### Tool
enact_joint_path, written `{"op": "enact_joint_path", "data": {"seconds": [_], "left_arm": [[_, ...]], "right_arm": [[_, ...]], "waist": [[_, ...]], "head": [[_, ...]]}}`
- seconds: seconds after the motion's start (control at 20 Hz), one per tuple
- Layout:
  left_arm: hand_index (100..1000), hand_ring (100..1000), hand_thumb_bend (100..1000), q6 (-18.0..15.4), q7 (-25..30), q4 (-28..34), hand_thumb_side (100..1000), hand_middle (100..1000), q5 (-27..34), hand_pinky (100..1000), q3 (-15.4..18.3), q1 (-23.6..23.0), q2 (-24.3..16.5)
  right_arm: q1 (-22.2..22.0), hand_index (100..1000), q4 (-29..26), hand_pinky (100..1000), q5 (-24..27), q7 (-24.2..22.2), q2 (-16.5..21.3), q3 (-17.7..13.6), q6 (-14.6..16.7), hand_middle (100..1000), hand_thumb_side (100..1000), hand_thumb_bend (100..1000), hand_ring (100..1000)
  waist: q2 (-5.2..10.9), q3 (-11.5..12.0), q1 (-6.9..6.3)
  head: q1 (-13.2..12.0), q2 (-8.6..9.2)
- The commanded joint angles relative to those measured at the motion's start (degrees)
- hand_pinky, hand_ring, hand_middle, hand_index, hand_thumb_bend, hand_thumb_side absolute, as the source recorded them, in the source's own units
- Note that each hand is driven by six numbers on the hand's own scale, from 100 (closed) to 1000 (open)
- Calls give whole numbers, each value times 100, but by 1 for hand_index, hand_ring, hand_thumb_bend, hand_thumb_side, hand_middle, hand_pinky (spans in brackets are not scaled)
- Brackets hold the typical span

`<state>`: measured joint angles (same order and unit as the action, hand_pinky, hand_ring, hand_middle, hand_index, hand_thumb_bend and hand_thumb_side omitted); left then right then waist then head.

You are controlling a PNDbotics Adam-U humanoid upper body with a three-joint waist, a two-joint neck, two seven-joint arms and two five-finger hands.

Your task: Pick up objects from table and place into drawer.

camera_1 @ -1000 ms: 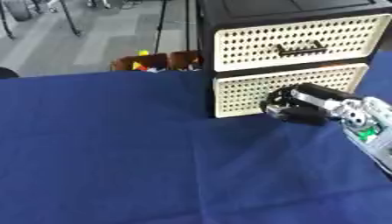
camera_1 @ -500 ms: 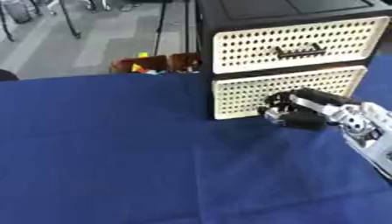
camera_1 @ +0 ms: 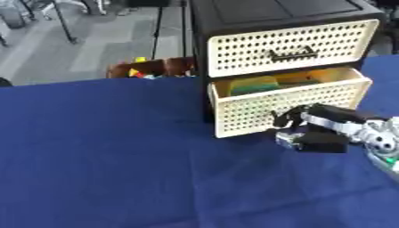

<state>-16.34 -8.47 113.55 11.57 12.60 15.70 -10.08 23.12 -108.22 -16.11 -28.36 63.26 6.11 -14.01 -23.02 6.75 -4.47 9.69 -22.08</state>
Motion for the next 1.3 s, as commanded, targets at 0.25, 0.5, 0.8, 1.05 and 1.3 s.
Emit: {"op": "enact_joint_path", "data": {"seconds": [0.25,0.5,0.8,1.05,1.3], "left_arm": [[754,598,203,16,1,104,979,617,3,445,38,31,-114],[752,599,199,15,31,104,982,615,21,444,28,-3,-109],[751,600,195,33,100,104,987,616,45,443,2,8,-73],[751,599,188,44,157,104,993,615,56,442,-10,6,-54],[750,599,185,50,215,104,996,615,67,442,-21,8,-31]], "right_arm": [[-104,898,-290,654,321,265,213,-149,-57,885,1000,311,849],[99,914,121,660,245,209,145,-10,74,905,1000,318,859],[523,939,619,666,97,192,21,126,234,924,1000,340,869],[867,949,1074,671,-47,198,-116,242,397,928,1000,373,874],[1099,961,1326,669,-124,258,-215,305,558,939,1000,390,873]], "waist": [[202,-6,20],[212,49,16],[148,125,41],[67,232,69],[5,294,87]], "head": [[-1,4],[27,40],[66,77],[114,147],[136,208]]}}
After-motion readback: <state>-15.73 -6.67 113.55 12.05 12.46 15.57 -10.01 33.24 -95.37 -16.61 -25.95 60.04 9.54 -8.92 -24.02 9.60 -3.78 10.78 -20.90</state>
